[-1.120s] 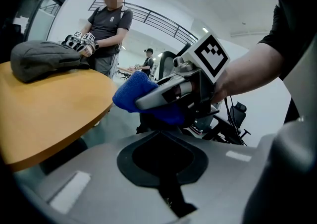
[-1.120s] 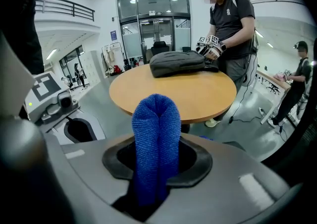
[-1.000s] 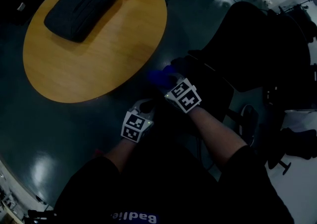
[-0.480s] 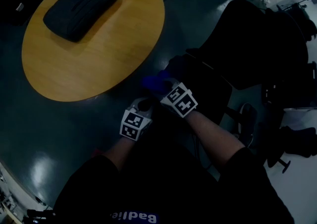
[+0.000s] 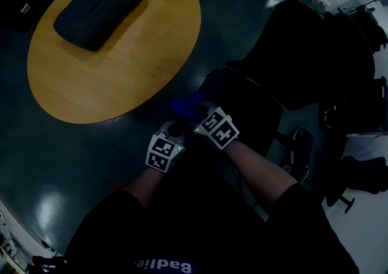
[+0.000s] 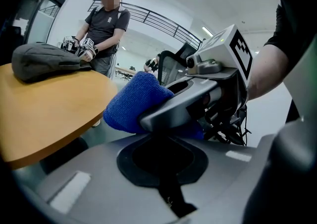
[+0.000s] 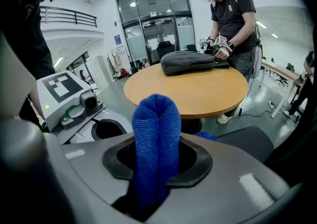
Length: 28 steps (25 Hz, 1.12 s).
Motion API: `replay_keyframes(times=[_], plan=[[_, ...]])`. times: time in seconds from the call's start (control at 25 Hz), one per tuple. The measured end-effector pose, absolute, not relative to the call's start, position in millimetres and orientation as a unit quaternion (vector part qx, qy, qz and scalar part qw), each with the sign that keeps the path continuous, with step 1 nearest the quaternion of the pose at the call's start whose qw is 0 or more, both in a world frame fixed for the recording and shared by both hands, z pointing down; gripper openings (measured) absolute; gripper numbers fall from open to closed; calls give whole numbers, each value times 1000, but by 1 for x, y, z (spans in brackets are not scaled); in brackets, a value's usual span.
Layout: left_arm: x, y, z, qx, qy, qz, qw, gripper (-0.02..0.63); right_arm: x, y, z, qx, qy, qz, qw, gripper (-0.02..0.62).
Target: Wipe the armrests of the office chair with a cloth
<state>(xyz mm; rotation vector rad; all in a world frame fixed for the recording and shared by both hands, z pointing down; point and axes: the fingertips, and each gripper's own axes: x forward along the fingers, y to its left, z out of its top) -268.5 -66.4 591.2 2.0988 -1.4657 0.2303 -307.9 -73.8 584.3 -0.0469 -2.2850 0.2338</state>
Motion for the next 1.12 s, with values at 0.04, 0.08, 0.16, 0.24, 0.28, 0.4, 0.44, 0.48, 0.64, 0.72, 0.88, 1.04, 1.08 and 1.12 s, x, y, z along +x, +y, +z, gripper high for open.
replay_keyframes(times=[0.04,0.08,0.16,0.24,0.28,0.4,0.44,0.48,0.64,0.72,0.88,1.04,1.08,1.12], plan=[[-268,-66,591,783,-548,86,282,12,-308,-73,584,-19,-908,95,409,130],[-268,-65,590,782,-548,87,282,13,-307,-72,583,-20,-908,96,407,130],[-267,-64,590,780,-550,87,285,14,-306,-74,578,-21,-911,93,401,130],[-267,-61,589,779,-550,89,290,12,-305,-85,567,-14,-917,90,389,130],[-268,-61,589,779,-549,90,290,13,-305,-95,560,-7,-920,88,382,130],[-273,-61,590,779,-549,96,287,12,-304,-134,539,21,-927,76,366,130],[-274,-61,590,778,-550,97,287,12,-301,-147,534,31,-928,71,363,130],[-274,-60,590,778,-551,98,286,12,-296,-159,530,40,-928,64,364,130],[-272,-56,590,778,-549,107,286,12,-273,-203,527,70,-921,33,382,130],[-271,-55,589,779,-546,114,287,12,-261,-223,527,86,-915,30,392,130],[-271,-56,593,779,-543,122,288,12,-242,-257,537,118,-906,36,404,130],[-268,-58,599,780,-539,125,292,12,-231,-271,555,125,-898,28,422,130],[-267,-58,600,781,-537,127,293,12,-228,-274,559,126,-895,28,427,130],[-265,-58,599,781,-535,129,294,12,-225,-275,563,128,-893,30,430,130]])
